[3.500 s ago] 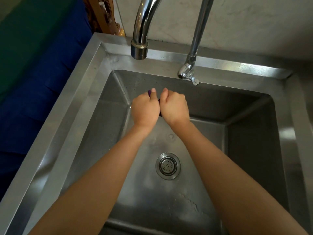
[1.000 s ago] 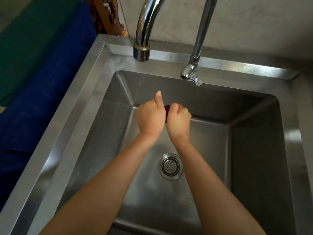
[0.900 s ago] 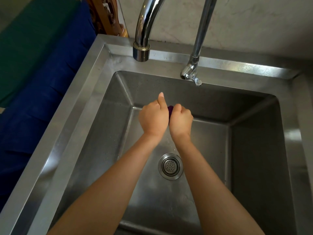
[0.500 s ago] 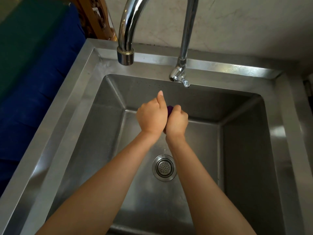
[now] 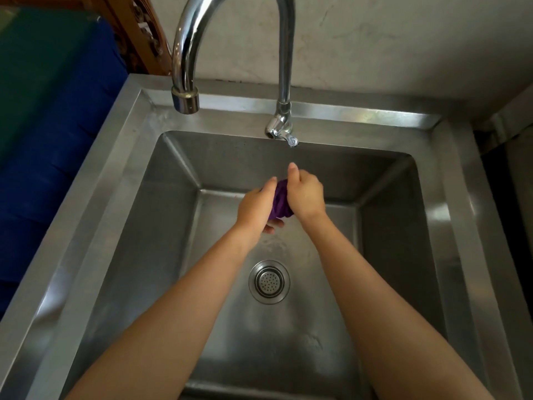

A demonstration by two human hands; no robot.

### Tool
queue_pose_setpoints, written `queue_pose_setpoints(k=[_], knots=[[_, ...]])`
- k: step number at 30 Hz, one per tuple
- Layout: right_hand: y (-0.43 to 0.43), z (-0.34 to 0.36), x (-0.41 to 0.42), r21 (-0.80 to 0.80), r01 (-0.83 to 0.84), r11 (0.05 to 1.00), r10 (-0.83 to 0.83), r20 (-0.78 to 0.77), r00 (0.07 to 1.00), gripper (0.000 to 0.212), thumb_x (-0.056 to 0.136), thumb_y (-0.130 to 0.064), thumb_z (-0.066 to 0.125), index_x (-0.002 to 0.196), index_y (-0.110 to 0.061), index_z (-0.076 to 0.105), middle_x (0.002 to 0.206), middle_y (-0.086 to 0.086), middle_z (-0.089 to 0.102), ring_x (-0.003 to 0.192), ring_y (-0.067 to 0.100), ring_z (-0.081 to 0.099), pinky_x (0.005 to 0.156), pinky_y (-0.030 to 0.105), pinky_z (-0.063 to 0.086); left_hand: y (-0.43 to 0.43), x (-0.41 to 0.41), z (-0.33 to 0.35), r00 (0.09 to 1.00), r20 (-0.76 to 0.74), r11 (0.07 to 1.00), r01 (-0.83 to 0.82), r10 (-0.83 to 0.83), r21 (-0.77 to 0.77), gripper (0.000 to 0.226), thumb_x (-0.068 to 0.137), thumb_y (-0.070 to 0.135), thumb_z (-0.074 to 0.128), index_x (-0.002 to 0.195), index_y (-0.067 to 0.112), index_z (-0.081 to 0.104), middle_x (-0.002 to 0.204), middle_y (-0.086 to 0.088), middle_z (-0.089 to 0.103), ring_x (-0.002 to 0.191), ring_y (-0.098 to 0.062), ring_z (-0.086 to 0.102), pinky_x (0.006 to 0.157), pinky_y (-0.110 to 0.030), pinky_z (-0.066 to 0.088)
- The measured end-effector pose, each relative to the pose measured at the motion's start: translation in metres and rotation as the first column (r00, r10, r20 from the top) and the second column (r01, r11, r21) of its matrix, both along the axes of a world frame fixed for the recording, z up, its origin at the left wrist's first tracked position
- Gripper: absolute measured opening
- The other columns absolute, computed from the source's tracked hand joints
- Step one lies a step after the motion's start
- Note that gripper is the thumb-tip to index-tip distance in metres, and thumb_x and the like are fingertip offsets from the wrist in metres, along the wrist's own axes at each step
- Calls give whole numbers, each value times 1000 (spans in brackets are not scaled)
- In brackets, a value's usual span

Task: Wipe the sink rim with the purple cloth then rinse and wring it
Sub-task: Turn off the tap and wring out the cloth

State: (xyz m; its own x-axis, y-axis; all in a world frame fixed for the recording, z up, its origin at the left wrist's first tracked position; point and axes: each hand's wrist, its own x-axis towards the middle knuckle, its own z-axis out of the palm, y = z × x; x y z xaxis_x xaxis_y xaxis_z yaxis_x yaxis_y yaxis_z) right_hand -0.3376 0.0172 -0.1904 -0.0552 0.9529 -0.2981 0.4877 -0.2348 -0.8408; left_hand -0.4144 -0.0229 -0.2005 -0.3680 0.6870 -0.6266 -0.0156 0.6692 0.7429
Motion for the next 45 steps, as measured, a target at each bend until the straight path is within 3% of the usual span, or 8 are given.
queue_pose_setpoints(k=[5, 11, 16, 21, 25, 34, 39, 45], knots=[[-4, 3, 8, 66, 82, 994, -71, -152, 986, 48, 99, -30, 36, 59, -4, 44, 59, 7, 46, 67, 24, 45, 68, 33, 37, -4, 11, 9, 946, 266, 982, -188, 187, -21, 44, 95, 47, 40, 63, 20, 54, 40, 3, 53, 26, -9, 44, 31, -9, 26], [-28, 8, 38, -155, -97, 983, 51, -278, 959, 38, 92, -47, 46, 106, -12, 52, 87, 0, 59, 74, 15, 61, 68, 30, 52, -7, 11, 3, 939, 174, 942, -318, 297, 106, 43, 95, 42, 42, 63, 18, 59, 66, 0, 62, 62, -19, 61, 57, -26, 48], [-54, 22, 69, -252, -111, 961, -2, -409, 912, 4, 93, -19, 54, 92, -16, 56, 83, 6, 62, 71, 18, 63, 58, 23, 57, -32, 11, 11, 985, 162, 993, -78, 63, 93, 50, 96, 51, 33, 68, 17, 57, 49, 1, 60, 36, -11, 53, 39, -17, 40], [-59, 56, 97, -167, -19, 986, -50, -402, 914, 32, 84, 7, 54, 112, -7, 56, 99, 15, 61, 87, 24, 61, 82, 36, 54, -39, 15, 41, 896, 98, 879, 394, -432, 268, 53, 91, 62, 25, 111, 25, 57, 96, 4, 64, 89, -10, 60, 86, -30, 47], [-65, 102, 109, -111, -57, 992, 16, -339, 940, 22, 77, 5, 57, 98, 0, 61, 89, 21, 62, 85, 30, 62, 81, 41, 51, -42, 30, 88, 858, -99, 753, 493, -504, 437, 7, 88, 34, 59, 95, 35, 56, 95, 10, 64, 89, -8, 61, 81, -21, 50], [-89, 187, 154, 59, 134, 989, -105, -354, 929, 31, 92, 6, 41, 109, -14, 58, 85, 1, 60, 73, 10, 59, 55, 21, 55, -40, 45, 178, 913, 32, 758, 318, -407, 570, 8, 86, 19, 64, 79, 21, 66, 81, 2, 68, 77, -13, 65, 72, -21, 53], [-99, 223, 166, 12, 378, 926, -304, -571, 763, 14, 93, -7, 46, 96, -13, 58, 89, 5, 63, 85, 21, 60, 75, 35, 49, -41, 58, 217, 880, -304, 660, 475, -365, 582, 22, 87, 36, 61, 68, 24, 62, 77, 1, 68, 80, -20, 65, 77, -35, 51], [-118, 256, 188, 211, 314, 926, -196, -443, 875, 14, 89, -17, 61, 102, -12, 60, 92, 4, 67, 86, 19, 66, 79, 37, 55, -52, 85, 259, 878, 33, 649, 327, -478, 687, 4, 87, 24, 64, 84, 22, 66, 89, -1, 69, 87, -17, 66, 78, -30, 52]])
